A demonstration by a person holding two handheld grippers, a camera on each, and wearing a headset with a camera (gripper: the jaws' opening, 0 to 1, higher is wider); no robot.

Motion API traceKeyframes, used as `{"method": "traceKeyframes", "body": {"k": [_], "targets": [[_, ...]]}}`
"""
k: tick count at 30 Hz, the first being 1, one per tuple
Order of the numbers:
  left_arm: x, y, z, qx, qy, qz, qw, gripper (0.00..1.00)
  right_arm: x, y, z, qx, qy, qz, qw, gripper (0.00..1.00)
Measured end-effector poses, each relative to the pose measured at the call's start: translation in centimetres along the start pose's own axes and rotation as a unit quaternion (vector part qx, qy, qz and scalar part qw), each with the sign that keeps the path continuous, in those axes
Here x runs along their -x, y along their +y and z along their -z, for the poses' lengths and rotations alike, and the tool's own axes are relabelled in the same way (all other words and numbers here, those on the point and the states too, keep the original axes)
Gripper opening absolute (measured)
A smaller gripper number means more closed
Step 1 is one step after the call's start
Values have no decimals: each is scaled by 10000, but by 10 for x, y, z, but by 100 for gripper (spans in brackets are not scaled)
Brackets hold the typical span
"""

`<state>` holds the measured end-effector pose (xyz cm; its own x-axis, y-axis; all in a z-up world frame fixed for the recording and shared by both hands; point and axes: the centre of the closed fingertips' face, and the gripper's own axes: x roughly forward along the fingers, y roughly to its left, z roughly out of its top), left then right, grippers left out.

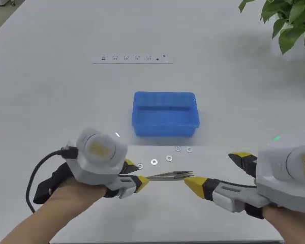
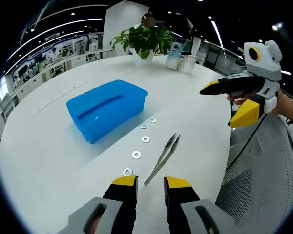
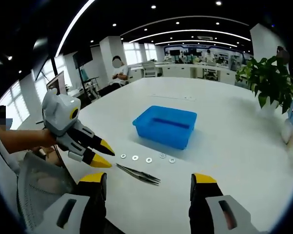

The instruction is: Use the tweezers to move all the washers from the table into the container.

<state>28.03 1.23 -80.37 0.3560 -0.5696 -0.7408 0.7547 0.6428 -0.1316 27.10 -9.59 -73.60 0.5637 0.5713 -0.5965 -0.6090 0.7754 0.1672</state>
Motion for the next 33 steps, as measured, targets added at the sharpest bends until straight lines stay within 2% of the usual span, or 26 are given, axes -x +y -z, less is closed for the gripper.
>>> {"method": "traceKeyframes", "body": {"k": [3, 7, 12, 16, 19, 20, 22, 26, 29, 32, 33], "targets": [[-5, -2, 6, -353, 206, 24, 9992, 14, 0, 1, 3, 7, 63, -20, 10000, 65], [-12, -4, 12, -570, 407, 84, 9975, 12, -1, 2, 4, -3, 82, -43, 10000, 65], [-17, -3, 15, -781, 502, 53, 9957, 10, -4, 4, 5, 84, 138, -65, 9998, 64], [-19, -1, 14, -1018, 507, 9, 9935, 0, -6, 7, 6, 119, 173, -117, 9997, 63], [-19, -7, 15, -901, 541, 195, 9943, 0, -7, 10, 8, 187, 217, -168, 9994, 61], [-17, -10, 15, -937, 546, 237, 9938, 0, -8, 13, 11, 236, 323, -263, 9989, 60], [-15, -12, 14, -1060, 504, 245, 9928, 0, -10, 16, 14, 327, 391, -303, 9982, 58], [-4, -18, 8, -1096, 436, 217, 9928, 0, -15, 23, 12, 517, 420, -448, 9968, 55], [11, -24, -5, -1103, 305, 194, 9932, 0, -22, 29, 11, 1021, 535, -608, 9915, 48], [30, -35, -30, -1024, -199, 137, 9945, 0, -35, 37, 11, 1569, 638, -749, 9827, 37], [34, -37, -35, -985, -289, 129, 9946, 0, -39, 40, 11, 1662, 635, -789, 9809, 35]]}}
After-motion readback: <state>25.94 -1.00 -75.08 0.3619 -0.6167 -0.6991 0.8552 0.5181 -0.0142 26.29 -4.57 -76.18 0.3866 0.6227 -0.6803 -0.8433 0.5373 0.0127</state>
